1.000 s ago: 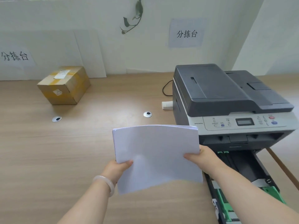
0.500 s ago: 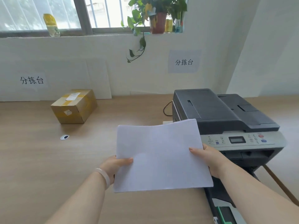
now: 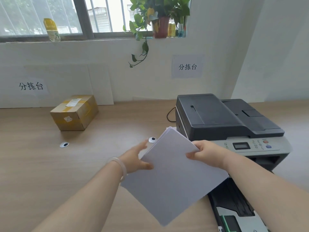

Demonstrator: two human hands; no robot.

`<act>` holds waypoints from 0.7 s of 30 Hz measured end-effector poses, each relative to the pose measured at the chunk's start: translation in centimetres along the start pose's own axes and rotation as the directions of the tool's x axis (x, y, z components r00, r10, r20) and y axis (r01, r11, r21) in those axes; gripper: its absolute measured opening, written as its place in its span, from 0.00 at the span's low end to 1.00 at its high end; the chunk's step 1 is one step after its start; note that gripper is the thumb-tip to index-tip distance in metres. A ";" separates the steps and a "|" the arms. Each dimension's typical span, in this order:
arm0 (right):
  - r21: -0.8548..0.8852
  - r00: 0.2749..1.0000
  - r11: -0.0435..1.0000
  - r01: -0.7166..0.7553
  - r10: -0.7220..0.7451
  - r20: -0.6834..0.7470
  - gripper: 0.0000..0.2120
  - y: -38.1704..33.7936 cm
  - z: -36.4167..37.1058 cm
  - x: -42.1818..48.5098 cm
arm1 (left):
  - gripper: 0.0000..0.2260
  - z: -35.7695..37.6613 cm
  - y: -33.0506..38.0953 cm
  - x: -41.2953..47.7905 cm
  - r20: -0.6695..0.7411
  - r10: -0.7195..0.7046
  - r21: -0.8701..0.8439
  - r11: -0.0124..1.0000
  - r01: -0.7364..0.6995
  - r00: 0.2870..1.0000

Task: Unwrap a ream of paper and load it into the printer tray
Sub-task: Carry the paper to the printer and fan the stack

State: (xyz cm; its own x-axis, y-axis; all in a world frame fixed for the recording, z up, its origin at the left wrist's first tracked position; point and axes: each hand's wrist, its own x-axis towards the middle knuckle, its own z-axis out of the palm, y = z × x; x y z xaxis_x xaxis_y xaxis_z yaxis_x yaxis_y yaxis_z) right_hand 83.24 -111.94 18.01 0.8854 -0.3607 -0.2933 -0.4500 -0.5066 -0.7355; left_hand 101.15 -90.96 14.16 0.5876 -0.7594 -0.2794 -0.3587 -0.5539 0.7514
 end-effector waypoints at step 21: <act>0.622 0.986 0.782 0.052 0.057 -0.154 0.09 5.5 5.9 1.7 | 0.05 5.5 -3.2 -1.0 -0.232 -0.219 -0.787 0.615 -0.051 0.948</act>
State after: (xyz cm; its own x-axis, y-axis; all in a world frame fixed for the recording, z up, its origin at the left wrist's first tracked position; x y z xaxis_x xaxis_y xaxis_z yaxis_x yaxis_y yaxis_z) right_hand 82.91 -110.73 9.91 0.8300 -0.5050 -0.2370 -0.2330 0.0722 -0.9698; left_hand 97.73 -90.30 8.75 0.8035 -0.5195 -0.2905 0.3206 -0.0335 0.9466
